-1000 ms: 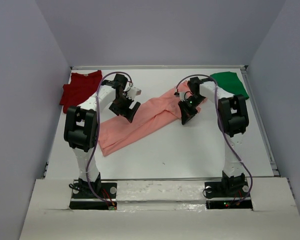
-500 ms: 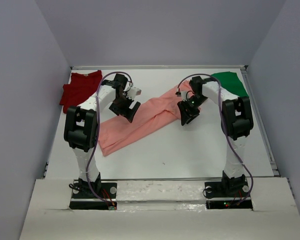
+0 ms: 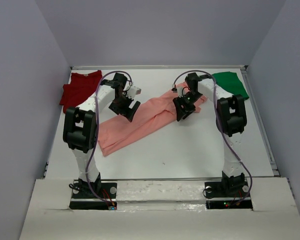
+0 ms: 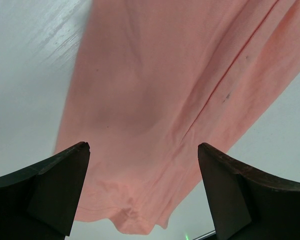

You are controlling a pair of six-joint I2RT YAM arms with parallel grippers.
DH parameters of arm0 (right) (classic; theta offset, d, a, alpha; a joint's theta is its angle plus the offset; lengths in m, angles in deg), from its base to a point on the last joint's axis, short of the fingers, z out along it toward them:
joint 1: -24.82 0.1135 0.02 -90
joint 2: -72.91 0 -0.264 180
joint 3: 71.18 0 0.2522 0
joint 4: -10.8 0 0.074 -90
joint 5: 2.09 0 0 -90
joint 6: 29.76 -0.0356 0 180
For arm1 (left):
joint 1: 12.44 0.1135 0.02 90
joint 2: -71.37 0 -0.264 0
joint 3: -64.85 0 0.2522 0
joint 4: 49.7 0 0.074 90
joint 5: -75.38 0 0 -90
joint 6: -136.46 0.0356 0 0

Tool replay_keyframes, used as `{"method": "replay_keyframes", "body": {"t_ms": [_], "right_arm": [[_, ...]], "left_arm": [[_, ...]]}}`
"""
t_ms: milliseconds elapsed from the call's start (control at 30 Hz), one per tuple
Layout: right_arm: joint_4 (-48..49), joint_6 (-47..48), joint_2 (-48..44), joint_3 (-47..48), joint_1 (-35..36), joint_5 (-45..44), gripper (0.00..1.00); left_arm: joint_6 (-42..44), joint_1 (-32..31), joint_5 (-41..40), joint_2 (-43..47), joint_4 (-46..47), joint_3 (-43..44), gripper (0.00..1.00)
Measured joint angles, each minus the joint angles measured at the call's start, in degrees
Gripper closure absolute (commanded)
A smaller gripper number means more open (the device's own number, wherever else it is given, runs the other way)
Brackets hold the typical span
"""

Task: Fold and stack the t-shirts
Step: Rotate the tshirt 90 degrees

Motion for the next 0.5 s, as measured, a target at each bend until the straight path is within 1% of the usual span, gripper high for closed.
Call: {"method": "replay_keyframes", "body": {"t_ms": [200, 500], "right_arm": [[-0.33, 0.00, 1.29, 1.01, 0.72, -0.02, 0.42], [-0.39, -0.22, 3.21, 1.99, 1.66, -0.37, 0.63]], "left_arm": [[0.04, 0.00, 0.20, 0.07, 0.02, -0.02, 0.01], [0.04, 0.00, 0.68, 0.11, 0.04, -0.46, 0.01]]}}
